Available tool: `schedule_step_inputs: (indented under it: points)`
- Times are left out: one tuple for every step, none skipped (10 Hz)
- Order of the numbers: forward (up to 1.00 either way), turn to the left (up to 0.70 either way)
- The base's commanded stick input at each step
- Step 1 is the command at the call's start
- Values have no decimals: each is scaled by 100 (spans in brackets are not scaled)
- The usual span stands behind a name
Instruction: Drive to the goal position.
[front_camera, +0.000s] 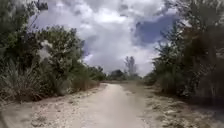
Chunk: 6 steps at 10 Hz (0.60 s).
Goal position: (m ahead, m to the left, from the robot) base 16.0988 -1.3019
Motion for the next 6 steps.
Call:
schedule_step_inputs:
  points:
    - [50, 0]
    - [50, 0]
    - [50, 0]
    - [50, 0]
    - [50, 0]
    - [50, 0]
